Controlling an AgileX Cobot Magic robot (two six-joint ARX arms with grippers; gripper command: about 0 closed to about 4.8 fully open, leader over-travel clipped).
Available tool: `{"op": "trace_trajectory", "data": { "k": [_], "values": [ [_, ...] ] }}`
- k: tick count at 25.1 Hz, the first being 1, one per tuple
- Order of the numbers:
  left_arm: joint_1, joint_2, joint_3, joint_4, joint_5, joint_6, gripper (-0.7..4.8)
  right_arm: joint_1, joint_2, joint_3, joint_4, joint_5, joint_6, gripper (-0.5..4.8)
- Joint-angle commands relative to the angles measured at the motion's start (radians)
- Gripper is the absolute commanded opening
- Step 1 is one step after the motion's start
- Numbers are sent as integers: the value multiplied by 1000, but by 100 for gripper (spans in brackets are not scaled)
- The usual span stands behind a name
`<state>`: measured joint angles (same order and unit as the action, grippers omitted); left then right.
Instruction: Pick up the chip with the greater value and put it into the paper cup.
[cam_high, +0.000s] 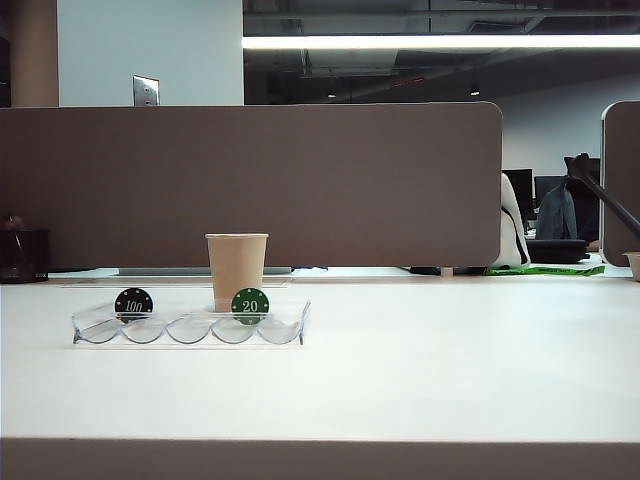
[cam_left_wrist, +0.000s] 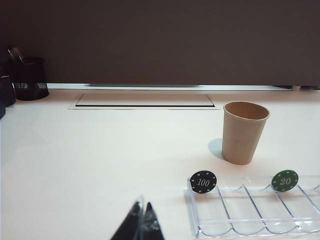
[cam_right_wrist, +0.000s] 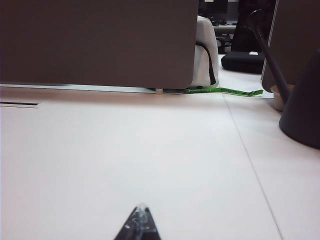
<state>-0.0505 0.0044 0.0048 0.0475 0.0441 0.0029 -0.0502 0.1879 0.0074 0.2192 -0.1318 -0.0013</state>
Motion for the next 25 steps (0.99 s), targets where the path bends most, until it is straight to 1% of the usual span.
{"op": "trace_trajectory", "data": {
  "k": [1, 6, 9, 10, 11, 13, 15, 16, 21, 22, 25],
  "values": [
    [-1, 1, 18, 6, 3, -4, -6, 0, 0, 15, 14, -1, -2, -6],
    [-1, 1, 76, -46, 10, -3, -6, 0, 2, 87, -63, 0, -6, -6],
    [-1, 6, 124, -84, 53, 5, -6, 0, 3, 163, -148, 0, -60, -6],
    [-1, 12, 141, -99, 63, 9, -6, 0, 7, 185, -170, 0, -60, -6],
    [-1, 18, 157, -116, 66, 16, -6, 0, 11, 204, -188, 0, -60, -6],
    [-1, 75, 232, -177, 78, 72, -6, 0, 50, 290, -257, -5, -60, -6],
    [-1, 153, 307, -210, 111, 97, -6, 0, 116, 370, -312, -47, -63, -6],
    [-1, 199, 341, -211, 121, 95, -6, 0, 154, 412, -338, -75, -63, -6],
    [-1, 311, 409, -211, 147, 95, -6, 0, 285, 549, -429, -136, -68, -6],
    [-1, 357, 430, -211, 180, 95, -6, 1, 334, 599, -468, -162, -88, -6],
    [-1, 422, 457, -211, 240, 95, -6, 1, 413, 675, -530, -195, -117, -6]
  ]
}}
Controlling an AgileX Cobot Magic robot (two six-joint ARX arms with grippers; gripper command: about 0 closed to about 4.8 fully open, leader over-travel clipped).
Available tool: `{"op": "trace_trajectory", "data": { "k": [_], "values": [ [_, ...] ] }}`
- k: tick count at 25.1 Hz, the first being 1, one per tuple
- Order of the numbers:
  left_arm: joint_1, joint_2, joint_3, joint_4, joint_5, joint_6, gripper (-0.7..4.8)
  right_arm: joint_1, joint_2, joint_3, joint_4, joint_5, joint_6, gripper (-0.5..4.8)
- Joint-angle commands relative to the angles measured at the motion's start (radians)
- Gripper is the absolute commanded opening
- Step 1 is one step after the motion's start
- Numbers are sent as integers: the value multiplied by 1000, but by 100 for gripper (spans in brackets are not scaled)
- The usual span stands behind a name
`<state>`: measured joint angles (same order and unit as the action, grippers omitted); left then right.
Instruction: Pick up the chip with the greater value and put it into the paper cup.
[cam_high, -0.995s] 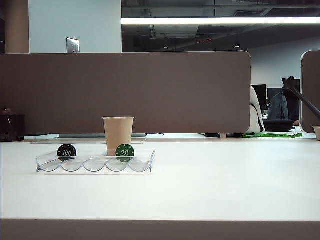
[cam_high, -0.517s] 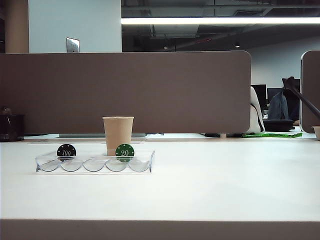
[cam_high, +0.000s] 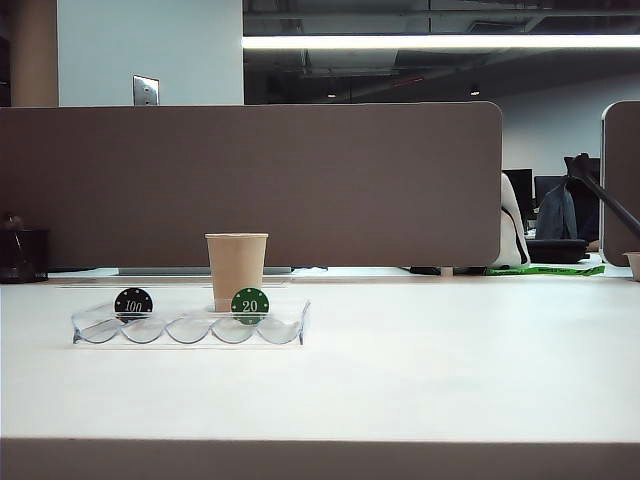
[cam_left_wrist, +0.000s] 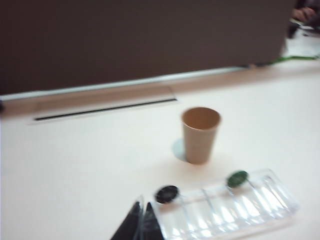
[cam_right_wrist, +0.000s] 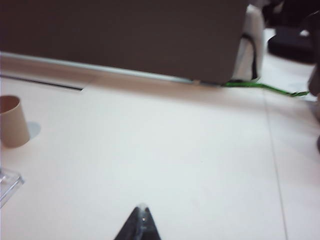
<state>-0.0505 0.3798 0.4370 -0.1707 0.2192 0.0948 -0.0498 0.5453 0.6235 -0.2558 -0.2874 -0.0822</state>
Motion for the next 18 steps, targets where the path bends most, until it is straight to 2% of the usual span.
{"op": "trace_trajectory", "data": {
  "k": [1, 6, 9, 11, 13, 15, 18],
  "values": [
    [-1, 66, 33, 6, 80, 4, -6, 1, 85, 86, -78, -50, -50, -6],
    [-1, 179, 79, 6, 100, 56, -6, 19, 208, 182, -140, -73, -57, -6],
    [-1, 264, 108, 7, 100, 86, -6, 101, 304, 233, -137, -74, -57, -6],
    [-1, 341, 130, 10, 100, 92, -6, 241, 396, 267, -132, -63, -59, -6],
    [-1, 373, 136, 29, 99, 92, -6, 325, 437, 271, -110, -30, -81, -6],
    [-1, 411, 136, 94, 100, 112, -6, 478, 503, 271, -41, 51, -82, -6],
    [-1, 422, 136, 135, 100, 164, -6, 592, 550, 271, 38, 167, -43, -6]
  ]
}}
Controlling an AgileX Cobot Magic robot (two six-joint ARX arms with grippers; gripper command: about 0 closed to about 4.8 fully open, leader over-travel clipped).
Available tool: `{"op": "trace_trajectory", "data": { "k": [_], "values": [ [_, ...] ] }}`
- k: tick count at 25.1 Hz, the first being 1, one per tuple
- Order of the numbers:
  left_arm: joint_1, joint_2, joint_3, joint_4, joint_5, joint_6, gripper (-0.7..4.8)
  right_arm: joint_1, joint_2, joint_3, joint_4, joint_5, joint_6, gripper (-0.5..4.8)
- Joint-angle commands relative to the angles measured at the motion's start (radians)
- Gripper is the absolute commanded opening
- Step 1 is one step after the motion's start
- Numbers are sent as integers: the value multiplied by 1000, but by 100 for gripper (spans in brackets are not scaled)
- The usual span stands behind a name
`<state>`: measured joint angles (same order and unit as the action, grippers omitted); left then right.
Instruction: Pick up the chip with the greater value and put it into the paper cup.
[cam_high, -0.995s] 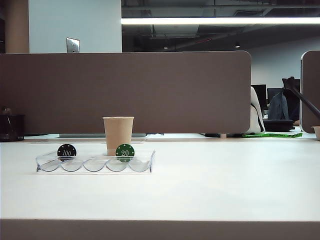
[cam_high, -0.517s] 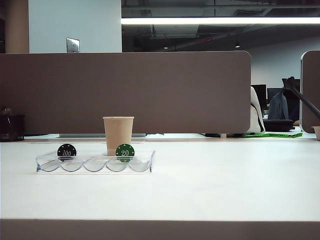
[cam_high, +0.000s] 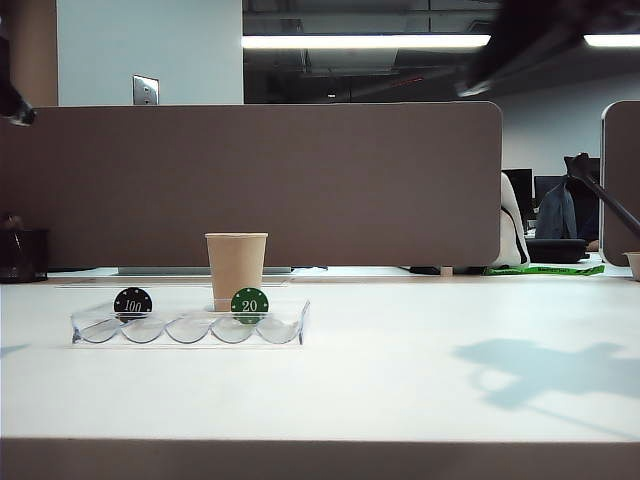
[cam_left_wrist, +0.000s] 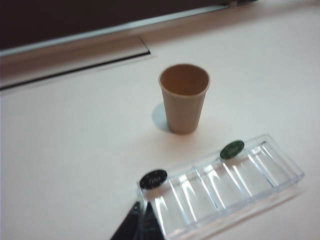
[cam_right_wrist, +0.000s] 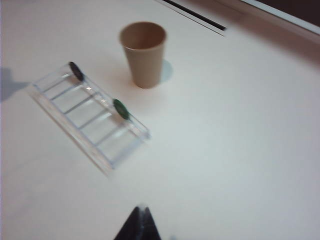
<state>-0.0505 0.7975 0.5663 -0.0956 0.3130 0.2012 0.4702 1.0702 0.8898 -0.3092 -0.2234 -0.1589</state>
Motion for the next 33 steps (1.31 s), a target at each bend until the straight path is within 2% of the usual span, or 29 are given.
{"op": "trace_trajectory", "data": {
  "k": [1, 3, 6, 8, 12, 14, 20, 24, 33],
  "values": [
    [-1, 6, 6, 68, 6, 66, -6, 111, 44, 5, 126, 151, 80, -6],
    [-1, 10, 6, 84, 6, 98, -6, 177, 73, 5, 177, 227, 141, -6],
    [0, 10, 5, 85, -1, 173, -6, 262, 123, 5, 245, 352, 142, -6],
    [0, 10, 5, 83, -1, 212, -6, 293, 153, 5, 280, 386, 142, -6],
    [0, 31, 6, 68, 22, 319, -6, 322, 212, 5, 323, 375, 229, -6],
    [0, 58, 6, 64, 30, 324, -6, 323, 239, 5, 336, 375, 283, -6],
    [0, 139, 6, 51, 141, 322, -6, 322, 246, 5, 343, 374, 287, -6],
    [0, 205, 6, 52, 141, 371, -6, 323, 246, 5, 343, 261, 287, -6],
    [0, 291, 7, 61, 140, 453, 0, 324, 247, 5, 332, 246, 287, -6]
  ]
}}
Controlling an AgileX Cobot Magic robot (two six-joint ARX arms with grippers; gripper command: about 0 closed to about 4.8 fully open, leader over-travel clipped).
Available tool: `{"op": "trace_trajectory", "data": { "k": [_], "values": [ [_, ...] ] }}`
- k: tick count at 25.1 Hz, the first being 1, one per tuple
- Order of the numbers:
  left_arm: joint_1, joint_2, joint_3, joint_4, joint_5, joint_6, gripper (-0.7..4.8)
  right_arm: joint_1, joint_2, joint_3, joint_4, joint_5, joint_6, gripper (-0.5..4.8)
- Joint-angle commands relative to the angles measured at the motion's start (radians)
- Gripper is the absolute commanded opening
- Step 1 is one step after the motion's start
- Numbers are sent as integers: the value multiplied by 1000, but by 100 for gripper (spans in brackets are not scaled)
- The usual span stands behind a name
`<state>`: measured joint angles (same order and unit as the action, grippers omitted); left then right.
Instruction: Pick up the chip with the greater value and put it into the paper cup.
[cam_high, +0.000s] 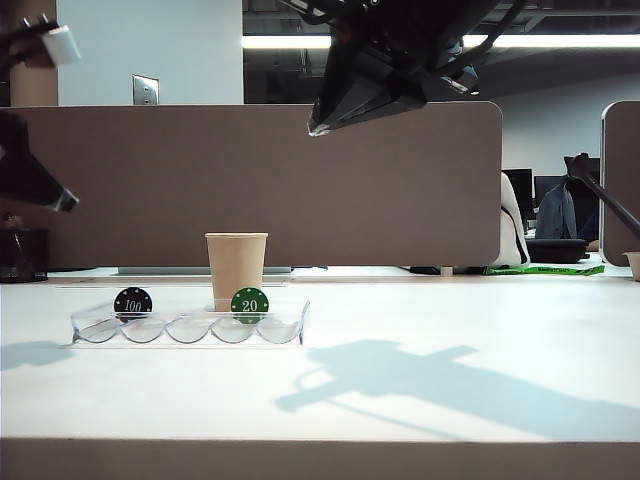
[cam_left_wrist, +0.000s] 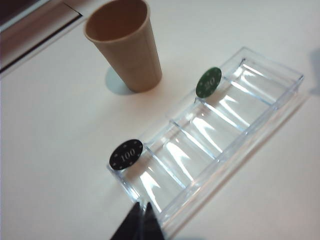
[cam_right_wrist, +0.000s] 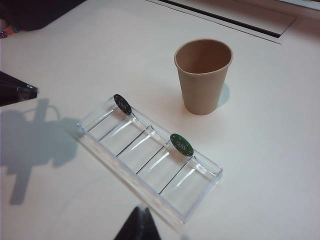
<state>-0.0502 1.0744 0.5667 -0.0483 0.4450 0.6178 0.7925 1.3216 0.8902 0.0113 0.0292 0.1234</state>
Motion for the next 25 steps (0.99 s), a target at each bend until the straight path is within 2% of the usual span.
{"op": "trace_trajectory", "data": {
  "k": [1, 6, 8, 11, 12, 14, 17, 20, 25],
  "values": [
    [-1, 16, 7, 22, 8, 38, 1, 4, -5, 4, 11, -6, 5, -6],
    [0, 39, 40, 72, 8, 37, 6, 6, -2, 5, -1, -6, 5, -6],
    [-1, 51, 60, 74, 8, 37, 33, 6, 1, 6, -17, -6, 5, -6],
    [0, 98, 119, 68, 24, 37, 35, 34, 8, 5, -31, -1, 5, -6],
    [-1, 121, 144, 66, 30, 37, 35, 55, 8, 5, -31, 22, 5, -6],
    [0, 169, 183, 61, 31, 45, 46, 114, 8, 5, -28, 137, 5, -6],
    [0, 193, 191, 58, 31, 93, 95, 145, 8, 5, -26, 156, 5, -6],
    [0, 208, 192, 50, 30, 144, 95, 157, 8, 5, -26, 152, 5, -6],
    [2, 215, 192, 27, 30, 286, 99, 156, 8, 5, -26, 152, 8, -6]
  ]
}}
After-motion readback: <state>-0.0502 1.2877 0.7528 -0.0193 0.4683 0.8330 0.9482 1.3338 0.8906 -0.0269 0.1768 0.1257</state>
